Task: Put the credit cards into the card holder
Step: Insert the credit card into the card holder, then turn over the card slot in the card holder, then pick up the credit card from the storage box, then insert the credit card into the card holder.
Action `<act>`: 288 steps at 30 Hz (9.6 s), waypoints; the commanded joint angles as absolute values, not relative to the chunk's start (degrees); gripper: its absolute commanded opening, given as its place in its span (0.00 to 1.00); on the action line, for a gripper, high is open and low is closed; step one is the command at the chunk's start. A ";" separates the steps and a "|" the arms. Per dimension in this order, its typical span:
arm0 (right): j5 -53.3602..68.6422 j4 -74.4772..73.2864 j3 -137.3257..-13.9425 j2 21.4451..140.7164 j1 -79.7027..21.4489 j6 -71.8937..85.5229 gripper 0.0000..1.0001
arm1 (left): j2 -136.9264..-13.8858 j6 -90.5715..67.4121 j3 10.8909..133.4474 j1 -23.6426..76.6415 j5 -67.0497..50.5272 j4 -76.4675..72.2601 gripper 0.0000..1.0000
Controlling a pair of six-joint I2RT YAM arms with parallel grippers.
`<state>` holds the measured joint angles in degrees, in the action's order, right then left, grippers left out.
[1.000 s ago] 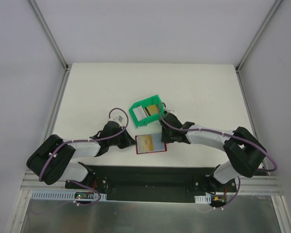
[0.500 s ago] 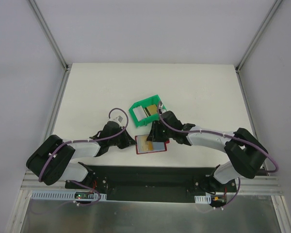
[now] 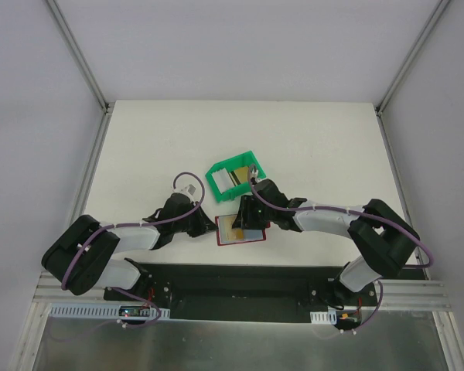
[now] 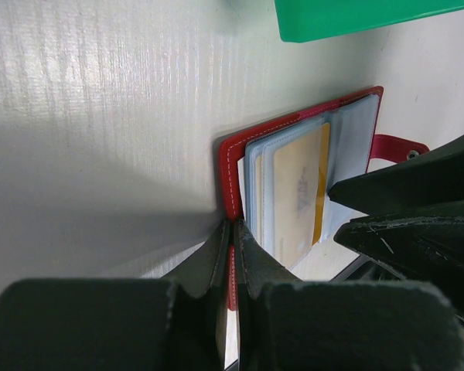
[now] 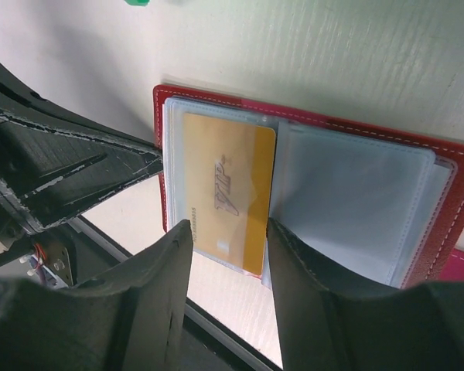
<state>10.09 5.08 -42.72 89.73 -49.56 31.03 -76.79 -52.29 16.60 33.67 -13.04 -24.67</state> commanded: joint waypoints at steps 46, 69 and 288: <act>1.15 -10.37 -44.21 81.65 -49.04 27.77 0.46 | -78.22 -49.66 13.89 33.57 -9.75 -14.59 0.00; 8.69 -3.61 -46.75 92.81 -49.66 26.98 0.38 | -80.15 -49.13 15.12 33.57 -10.55 -14.50 0.00; 2.55 28.74 -24.00 82.71 -48.34 38.23 0.00 | -78.14 -49.57 12.83 32.52 -11.08 -16.00 0.00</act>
